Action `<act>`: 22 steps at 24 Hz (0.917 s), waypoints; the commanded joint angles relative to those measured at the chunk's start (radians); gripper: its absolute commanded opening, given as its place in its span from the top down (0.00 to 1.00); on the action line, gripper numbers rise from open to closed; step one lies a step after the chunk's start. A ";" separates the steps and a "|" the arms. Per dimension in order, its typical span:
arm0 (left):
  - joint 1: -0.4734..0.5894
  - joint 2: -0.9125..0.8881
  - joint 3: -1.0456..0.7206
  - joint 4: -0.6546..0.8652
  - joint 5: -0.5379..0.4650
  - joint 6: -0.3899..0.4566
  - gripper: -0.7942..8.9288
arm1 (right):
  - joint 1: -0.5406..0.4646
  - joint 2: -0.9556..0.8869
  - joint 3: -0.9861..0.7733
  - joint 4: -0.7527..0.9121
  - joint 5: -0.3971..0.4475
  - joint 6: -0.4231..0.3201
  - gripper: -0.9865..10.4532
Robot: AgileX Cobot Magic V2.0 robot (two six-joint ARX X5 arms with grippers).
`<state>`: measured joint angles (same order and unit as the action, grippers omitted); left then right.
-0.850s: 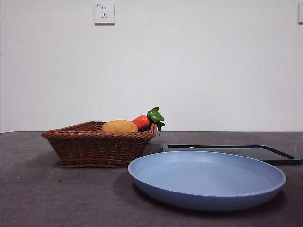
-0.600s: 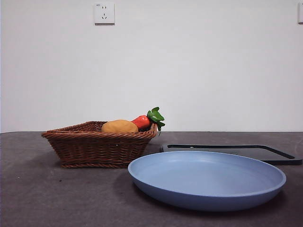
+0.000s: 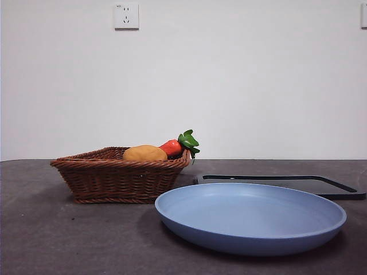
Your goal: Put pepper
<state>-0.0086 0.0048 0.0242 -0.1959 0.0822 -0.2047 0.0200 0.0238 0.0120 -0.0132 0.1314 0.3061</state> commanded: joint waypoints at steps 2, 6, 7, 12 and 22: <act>0.003 -0.004 -0.007 0.007 0.003 -0.010 0.91 | 0.003 -0.002 -0.003 0.009 0.002 0.034 0.78; 0.003 -0.004 -0.007 0.007 0.003 -0.010 0.91 | 0.003 -0.002 -0.003 0.008 0.002 0.042 0.78; 0.003 -0.004 -0.007 0.007 0.003 -0.010 0.91 | 0.003 -0.002 -0.003 0.008 0.002 0.042 0.78; 0.003 -0.004 -0.007 0.008 0.004 -0.010 0.91 | 0.003 -0.001 -0.003 0.013 -0.002 0.042 0.87; 0.003 -0.003 0.095 0.010 0.027 -0.085 0.91 | 0.003 0.059 0.118 0.069 -0.060 0.089 0.91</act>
<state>-0.0086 0.0063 0.0879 -0.2054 0.1005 -0.2741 0.0204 0.0738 0.0902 0.0410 0.0765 0.3798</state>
